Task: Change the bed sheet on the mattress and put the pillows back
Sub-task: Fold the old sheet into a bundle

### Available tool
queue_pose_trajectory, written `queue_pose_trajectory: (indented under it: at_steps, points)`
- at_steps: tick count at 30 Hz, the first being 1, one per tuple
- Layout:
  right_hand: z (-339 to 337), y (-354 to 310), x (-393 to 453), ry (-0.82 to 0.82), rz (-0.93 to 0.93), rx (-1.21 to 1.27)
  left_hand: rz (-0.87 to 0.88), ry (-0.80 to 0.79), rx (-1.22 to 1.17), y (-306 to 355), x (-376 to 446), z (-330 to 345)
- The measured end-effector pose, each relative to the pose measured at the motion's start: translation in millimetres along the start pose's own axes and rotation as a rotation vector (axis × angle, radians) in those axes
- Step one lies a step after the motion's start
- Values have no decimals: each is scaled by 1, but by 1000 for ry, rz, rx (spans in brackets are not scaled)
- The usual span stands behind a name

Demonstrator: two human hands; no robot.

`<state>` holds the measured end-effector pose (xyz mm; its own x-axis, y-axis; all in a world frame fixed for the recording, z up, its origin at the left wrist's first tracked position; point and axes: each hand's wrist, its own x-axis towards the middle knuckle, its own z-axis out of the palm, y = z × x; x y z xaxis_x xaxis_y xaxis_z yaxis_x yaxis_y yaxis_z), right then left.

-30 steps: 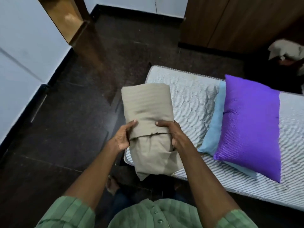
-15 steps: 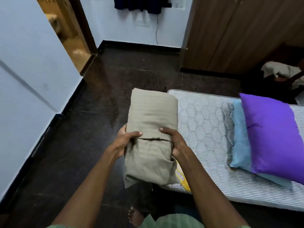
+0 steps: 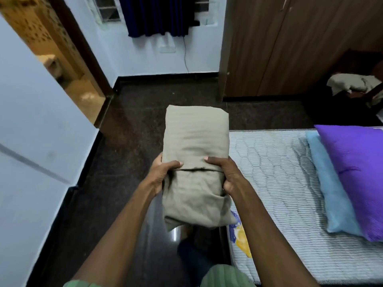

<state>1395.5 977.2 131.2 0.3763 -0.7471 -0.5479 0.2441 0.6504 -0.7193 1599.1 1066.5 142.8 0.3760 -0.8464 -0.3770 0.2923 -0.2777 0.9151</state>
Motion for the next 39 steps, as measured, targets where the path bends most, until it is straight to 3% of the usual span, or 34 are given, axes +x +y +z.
queue_pose_trajectory:
  at_steps: [14, 28, 32, 39]
  points:
    - [97, -183, 254, 151, -143, 99, 53, -129, 9, 152, 318, 33]
    - [155, -372, 504, 295, -239, 262, 26, -415, 106, 315, 653, 101]
    - [154, -414, 550, 391, -320, 348, -5, -557, 131, 351, 731, 142]
    - [104, -478, 606, 540, -453, 437, -138, -716, 151, 359, 827, 247]
